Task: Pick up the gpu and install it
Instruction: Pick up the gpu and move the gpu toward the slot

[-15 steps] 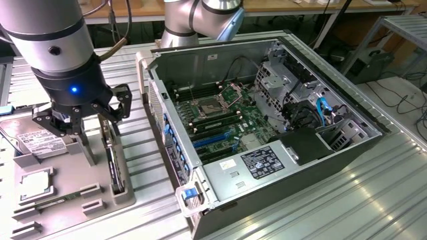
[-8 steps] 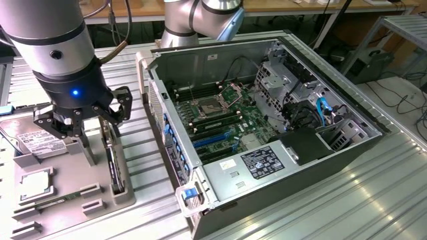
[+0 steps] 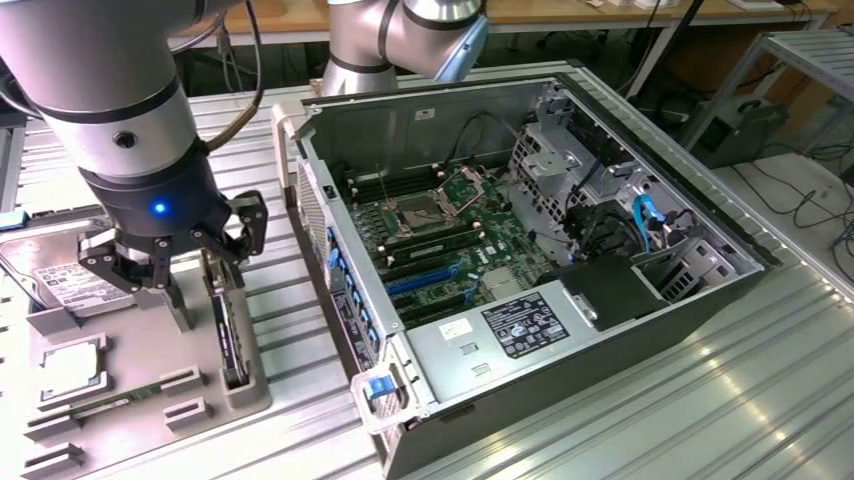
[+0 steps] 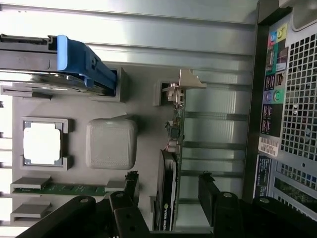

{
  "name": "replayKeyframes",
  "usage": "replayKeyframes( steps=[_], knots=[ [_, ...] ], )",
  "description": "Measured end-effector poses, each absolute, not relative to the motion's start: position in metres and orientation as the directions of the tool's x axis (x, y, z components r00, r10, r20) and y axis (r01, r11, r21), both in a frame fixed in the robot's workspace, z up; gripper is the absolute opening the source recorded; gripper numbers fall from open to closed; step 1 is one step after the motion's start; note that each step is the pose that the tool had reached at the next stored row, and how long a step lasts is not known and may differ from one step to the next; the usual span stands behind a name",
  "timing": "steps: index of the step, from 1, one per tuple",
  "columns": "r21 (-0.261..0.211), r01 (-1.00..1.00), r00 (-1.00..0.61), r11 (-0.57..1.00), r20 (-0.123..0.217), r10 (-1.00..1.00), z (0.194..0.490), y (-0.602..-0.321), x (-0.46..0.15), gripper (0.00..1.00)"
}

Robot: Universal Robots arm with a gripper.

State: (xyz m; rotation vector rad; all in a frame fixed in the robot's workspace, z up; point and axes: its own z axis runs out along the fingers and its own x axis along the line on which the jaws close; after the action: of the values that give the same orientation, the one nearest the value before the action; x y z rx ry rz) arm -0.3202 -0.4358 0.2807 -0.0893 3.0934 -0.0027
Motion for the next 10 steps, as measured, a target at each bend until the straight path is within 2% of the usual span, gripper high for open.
replayKeyframes(
  steps=[10],
  knots=[
    [-0.003, -0.058, -0.997, 0.998, -0.047, -0.058, 0.2722, -0.4359, -0.3202, 0.6]
  ],
)
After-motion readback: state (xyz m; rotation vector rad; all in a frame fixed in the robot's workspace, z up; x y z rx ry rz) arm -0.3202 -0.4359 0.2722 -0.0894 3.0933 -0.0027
